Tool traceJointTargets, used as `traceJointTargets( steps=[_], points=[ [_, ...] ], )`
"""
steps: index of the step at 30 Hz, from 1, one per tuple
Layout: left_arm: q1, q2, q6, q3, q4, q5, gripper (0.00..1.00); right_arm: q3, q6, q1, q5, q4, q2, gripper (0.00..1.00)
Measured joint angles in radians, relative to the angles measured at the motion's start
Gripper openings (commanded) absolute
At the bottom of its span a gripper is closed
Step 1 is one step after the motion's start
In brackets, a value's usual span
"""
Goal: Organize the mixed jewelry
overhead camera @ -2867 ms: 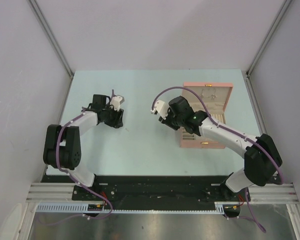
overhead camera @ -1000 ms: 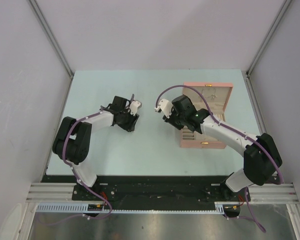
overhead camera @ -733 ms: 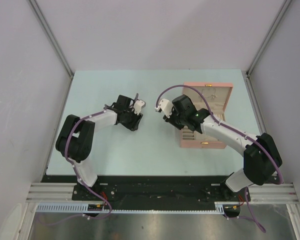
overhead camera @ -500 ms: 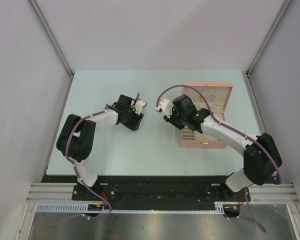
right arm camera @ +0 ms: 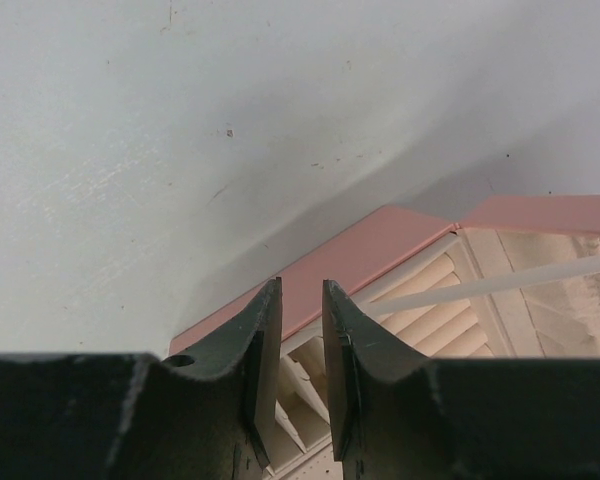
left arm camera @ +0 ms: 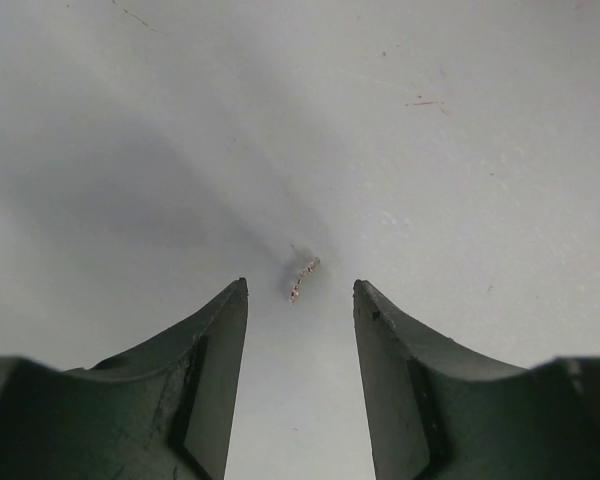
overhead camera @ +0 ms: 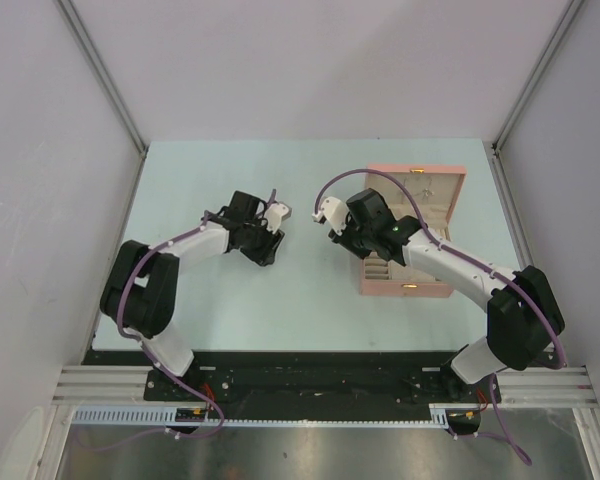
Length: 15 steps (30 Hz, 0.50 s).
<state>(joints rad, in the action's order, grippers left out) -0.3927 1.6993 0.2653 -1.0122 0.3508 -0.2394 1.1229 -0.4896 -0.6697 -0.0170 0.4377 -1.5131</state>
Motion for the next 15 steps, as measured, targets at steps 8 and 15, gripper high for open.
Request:
traceJointTargets(
  steps=[8, 15],
  points=[
    [-0.001, -0.037, 0.039, 0.005, 0.029, -0.011, 0.52, 0.0, 0.0, 0.001, 0.0, 0.001, -0.002, 0.27],
    [-0.001, 0.013, 0.076, 0.004, 0.038, -0.023, 0.51, 0.0, 0.0, 0.003, 0.0, 0.008, -0.003, 0.27]
  ],
)
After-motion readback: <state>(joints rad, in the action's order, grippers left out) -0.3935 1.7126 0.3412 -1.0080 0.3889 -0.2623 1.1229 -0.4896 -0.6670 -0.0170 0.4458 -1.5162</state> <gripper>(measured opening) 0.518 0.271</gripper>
